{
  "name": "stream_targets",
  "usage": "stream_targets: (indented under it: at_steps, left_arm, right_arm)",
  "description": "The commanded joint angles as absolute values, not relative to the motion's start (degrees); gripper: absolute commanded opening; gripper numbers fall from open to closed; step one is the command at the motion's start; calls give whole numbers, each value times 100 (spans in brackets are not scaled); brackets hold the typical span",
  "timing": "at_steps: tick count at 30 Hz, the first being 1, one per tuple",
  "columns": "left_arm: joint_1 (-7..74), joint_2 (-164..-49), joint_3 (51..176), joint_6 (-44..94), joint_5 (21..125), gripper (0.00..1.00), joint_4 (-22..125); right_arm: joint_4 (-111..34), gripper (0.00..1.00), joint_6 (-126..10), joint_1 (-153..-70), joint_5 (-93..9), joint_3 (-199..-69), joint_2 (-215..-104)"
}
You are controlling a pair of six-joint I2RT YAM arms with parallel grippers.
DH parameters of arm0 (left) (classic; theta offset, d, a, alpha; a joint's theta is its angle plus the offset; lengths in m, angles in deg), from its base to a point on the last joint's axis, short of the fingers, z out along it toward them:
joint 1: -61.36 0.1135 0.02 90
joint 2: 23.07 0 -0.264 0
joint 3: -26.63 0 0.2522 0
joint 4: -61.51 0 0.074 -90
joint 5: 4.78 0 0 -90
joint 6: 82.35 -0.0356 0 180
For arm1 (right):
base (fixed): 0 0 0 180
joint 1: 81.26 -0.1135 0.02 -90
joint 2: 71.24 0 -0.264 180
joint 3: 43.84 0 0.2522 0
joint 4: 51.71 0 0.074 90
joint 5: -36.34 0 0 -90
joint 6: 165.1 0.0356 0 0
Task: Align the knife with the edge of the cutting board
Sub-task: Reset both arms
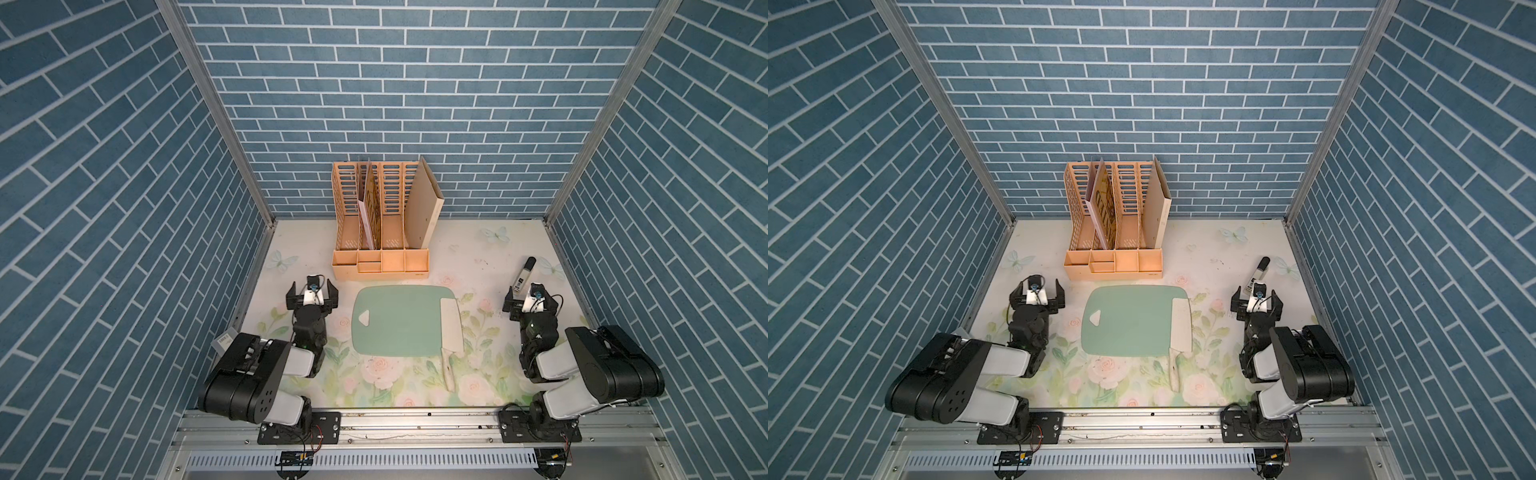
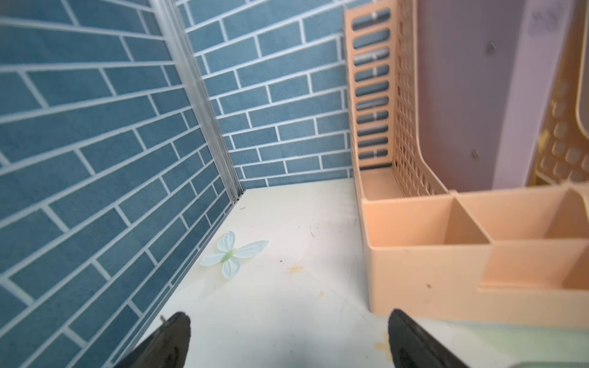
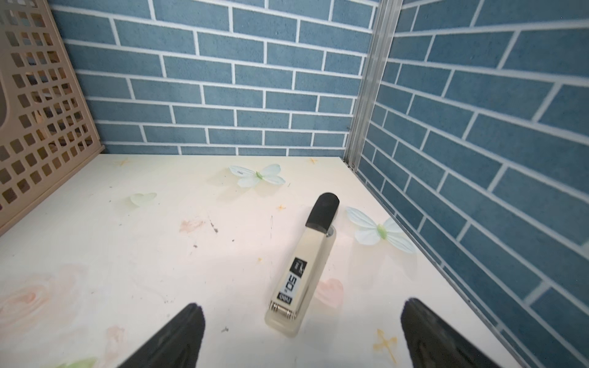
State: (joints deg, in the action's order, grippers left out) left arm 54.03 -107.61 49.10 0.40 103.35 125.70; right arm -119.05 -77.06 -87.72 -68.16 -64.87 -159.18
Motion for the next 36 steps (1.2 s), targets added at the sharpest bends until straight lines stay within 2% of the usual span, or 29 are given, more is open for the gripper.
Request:
stream_targets:
  at_steps: [1, 2, 3, 4, 36]
  left_arm:
    - [5819, -10951, 4930, 611, 8944, 99, 12745]
    - [5811, -10989, 5197, 594, 9019, 95, 12263]
    - [5884, -11054, 5217, 775, 9186, 99, 12298]
    - [5939, -11063, 5198, 828, 9171, 100, 12338]
    - [5934, -11049, 5184, 828, 9185, 100, 12352]
  right_arm:
    - [-11364, 99, -7660, -8580, -6285, -6918, -15920]
    - [-11370, 97, -7642, -8564, -6289, -6925, -15936]
    - [-11348, 97, -7638, -8562, -6289, -6933, -15925]
    - [-11376, 97, -7635, -8554, -6289, -6921, -15940]
    - [-11389, 100, -7633, -8531, -6233, -6899, -15907]
